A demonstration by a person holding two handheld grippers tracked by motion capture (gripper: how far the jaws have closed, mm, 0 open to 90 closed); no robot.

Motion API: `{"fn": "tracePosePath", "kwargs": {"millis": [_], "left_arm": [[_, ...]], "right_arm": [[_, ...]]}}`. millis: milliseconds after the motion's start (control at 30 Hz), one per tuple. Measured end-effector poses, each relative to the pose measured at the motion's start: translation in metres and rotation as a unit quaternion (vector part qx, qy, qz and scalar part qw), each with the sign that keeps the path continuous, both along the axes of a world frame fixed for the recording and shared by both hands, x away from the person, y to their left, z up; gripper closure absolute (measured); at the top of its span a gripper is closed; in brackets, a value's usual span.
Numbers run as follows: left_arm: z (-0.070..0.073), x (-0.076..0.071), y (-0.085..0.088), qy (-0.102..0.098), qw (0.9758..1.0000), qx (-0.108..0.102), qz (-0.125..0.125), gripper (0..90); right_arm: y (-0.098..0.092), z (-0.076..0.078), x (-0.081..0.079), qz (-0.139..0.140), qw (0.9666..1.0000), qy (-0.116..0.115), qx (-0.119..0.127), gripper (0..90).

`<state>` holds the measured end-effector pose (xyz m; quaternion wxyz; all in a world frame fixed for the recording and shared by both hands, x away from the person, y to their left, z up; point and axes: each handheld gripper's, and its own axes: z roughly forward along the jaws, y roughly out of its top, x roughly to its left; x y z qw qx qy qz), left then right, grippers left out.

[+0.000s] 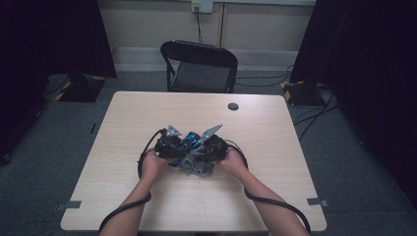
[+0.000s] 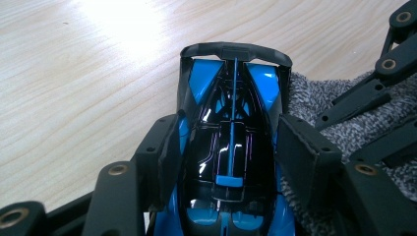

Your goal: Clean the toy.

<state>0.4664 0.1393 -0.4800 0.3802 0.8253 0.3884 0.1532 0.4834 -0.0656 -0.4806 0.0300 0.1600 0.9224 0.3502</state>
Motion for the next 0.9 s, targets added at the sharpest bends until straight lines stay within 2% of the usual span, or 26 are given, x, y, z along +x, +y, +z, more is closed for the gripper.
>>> {"fn": "tracePosePath", "kwargs": {"millis": [200, 333, 500, 733, 900], "left_arm": [[0.0, 0.0, 0.0, 0.0, 1.0, 0.001, 0.001, 43.0], [0.0, 0.0, -0.001, -0.001, 1.0, 0.002, 0.001, 42.9], [0.0, 0.0, -0.001, -0.002, 1.0, 0.003, 0.001, 43.0], [0.0, 0.0, -0.001, 0.0, 1.0, 0.0, 0.003, 42.9], [0.0, 0.0, -0.002, 0.0, 1.0, -0.001, 0.004, 42.9]], "right_arm": [[-0.001, 0.0, 0.001, -0.001, 1.0, -0.001, 0.002, 75.9], [-0.004, 0.0, 0.001, -0.004, 0.9999, -0.01, 0.0, 75.8], [-0.008, -0.001, 0.003, -0.013, 0.9999, -0.006, 0.005, 75.8], [-0.011, -0.001, 0.006, -0.02, 0.9998, -0.009, 0.002, 75.8], [-0.015, 0.001, 0.009, -0.027, 0.9995, -0.013, -0.01, 75.8]]}}
